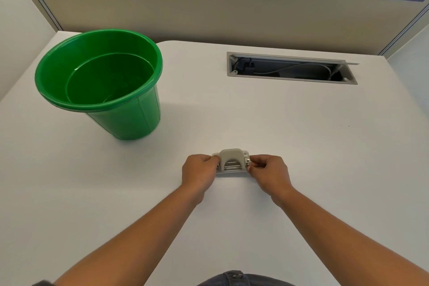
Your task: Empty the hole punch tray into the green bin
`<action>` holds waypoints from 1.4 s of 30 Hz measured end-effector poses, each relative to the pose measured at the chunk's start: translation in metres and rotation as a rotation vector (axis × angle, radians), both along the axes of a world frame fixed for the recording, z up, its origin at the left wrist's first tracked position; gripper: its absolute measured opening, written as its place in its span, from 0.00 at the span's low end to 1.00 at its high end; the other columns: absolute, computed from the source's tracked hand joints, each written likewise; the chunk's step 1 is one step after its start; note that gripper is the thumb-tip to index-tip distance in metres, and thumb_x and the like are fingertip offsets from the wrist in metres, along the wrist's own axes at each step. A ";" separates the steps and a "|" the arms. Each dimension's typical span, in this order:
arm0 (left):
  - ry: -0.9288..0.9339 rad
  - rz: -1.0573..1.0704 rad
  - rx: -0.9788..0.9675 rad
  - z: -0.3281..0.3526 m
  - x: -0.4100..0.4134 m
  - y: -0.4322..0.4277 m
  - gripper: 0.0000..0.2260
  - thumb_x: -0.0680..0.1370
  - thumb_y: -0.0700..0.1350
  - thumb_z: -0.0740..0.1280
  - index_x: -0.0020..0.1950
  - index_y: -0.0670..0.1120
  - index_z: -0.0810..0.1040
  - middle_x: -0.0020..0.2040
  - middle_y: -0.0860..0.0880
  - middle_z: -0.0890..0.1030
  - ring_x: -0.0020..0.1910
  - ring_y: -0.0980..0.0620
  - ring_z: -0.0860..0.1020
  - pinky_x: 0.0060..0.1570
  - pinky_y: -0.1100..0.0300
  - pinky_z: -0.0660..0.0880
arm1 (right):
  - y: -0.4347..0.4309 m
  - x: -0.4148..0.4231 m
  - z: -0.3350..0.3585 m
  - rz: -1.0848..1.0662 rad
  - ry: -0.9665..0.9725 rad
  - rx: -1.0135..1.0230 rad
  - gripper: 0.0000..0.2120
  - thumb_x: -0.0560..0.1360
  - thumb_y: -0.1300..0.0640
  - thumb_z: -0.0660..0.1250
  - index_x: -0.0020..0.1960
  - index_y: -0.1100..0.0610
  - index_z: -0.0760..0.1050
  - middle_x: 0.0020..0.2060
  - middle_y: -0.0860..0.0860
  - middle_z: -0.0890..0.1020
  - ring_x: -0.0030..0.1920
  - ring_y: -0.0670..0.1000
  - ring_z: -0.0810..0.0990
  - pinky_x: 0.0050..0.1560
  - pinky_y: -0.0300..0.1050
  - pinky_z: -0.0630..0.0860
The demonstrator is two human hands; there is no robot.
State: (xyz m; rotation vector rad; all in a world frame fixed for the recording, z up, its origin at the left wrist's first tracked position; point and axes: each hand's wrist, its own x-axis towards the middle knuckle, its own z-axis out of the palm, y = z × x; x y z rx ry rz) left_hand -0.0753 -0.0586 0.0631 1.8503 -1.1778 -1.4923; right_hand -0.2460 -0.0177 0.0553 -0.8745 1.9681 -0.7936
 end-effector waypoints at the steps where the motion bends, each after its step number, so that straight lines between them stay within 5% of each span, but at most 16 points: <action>1: -0.019 -0.014 -0.011 0.001 -0.001 0.000 0.20 0.76 0.49 0.65 0.27 0.48 0.63 0.30 0.48 0.65 0.32 0.48 0.62 0.34 0.57 0.57 | -0.001 0.000 -0.002 -0.001 0.013 0.000 0.10 0.70 0.58 0.73 0.51 0.51 0.85 0.42 0.48 0.87 0.43 0.48 0.83 0.41 0.38 0.78; 4: -0.081 -0.046 -0.044 0.002 -0.003 0.000 0.13 0.76 0.42 0.61 0.31 0.46 0.63 0.30 0.48 0.62 0.32 0.48 0.59 0.33 0.56 0.54 | -0.001 -0.001 -0.006 0.001 0.030 0.009 0.08 0.69 0.58 0.74 0.48 0.52 0.85 0.42 0.49 0.87 0.43 0.49 0.84 0.51 0.45 0.81; 15: -0.174 -0.111 -0.129 -0.002 0.002 0.004 0.15 0.76 0.43 0.62 0.28 0.49 0.74 0.25 0.52 0.70 0.27 0.51 0.67 0.30 0.60 0.62 | 0.000 -0.002 -0.011 0.051 0.106 -0.004 0.08 0.70 0.59 0.73 0.49 0.54 0.84 0.39 0.46 0.85 0.43 0.48 0.83 0.50 0.43 0.79; 19: -0.157 -0.099 -0.144 -0.002 0.002 0.007 0.09 0.76 0.44 0.64 0.45 0.49 0.85 0.37 0.54 0.82 0.40 0.50 0.79 0.44 0.55 0.76 | 0.001 -0.001 -0.012 0.058 0.130 -0.023 0.07 0.71 0.59 0.72 0.49 0.54 0.83 0.37 0.43 0.82 0.41 0.46 0.82 0.49 0.41 0.78; 25: -0.206 -0.130 -0.268 -0.018 0.006 0.010 0.09 0.76 0.43 0.65 0.52 0.48 0.82 0.42 0.54 0.82 0.45 0.51 0.80 0.48 0.57 0.77 | 0.002 -0.004 -0.015 0.098 0.166 -0.036 0.12 0.72 0.63 0.65 0.52 0.55 0.83 0.40 0.47 0.84 0.45 0.49 0.83 0.51 0.40 0.78; 33: -0.661 -0.374 -0.704 -0.059 0.018 0.017 0.18 0.74 0.41 0.57 0.59 0.45 0.81 0.58 0.47 0.82 0.59 0.43 0.77 0.58 0.52 0.70 | 0.015 -0.018 -0.041 0.277 0.653 -0.295 0.20 0.74 0.63 0.57 0.62 0.56 0.78 0.62 0.52 0.81 0.64 0.56 0.76 0.64 0.52 0.72; 36: -0.767 -0.441 -0.685 -0.068 0.018 0.018 0.21 0.77 0.43 0.55 0.69 0.43 0.74 0.71 0.45 0.75 0.73 0.44 0.68 0.71 0.51 0.63 | 0.016 -0.021 -0.052 0.372 0.755 -0.209 0.25 0.76 0.60 0.55 0.72 0.57 0.70 0.74 0.54 0.72 0.75 0.56 0.67 0.73 0.52 0.63; 42: -0.797 -0.502 -0.613 -0.067 0.015 0.015 0.24 0.81 0.44 0.49 0.78 0.42 0.60 0.80 0.46 0.59 0.79 0.48 0.55 0.76 0.55 0.47 | 0.011 -0.022 -0.049 0.462 0.814 -0.137 0.27 0.76 0.56 0.50 0.76 0.54 0.65 0.77 0.52 0.65 0.78 0.55 0.60 0.73 0.52 0.57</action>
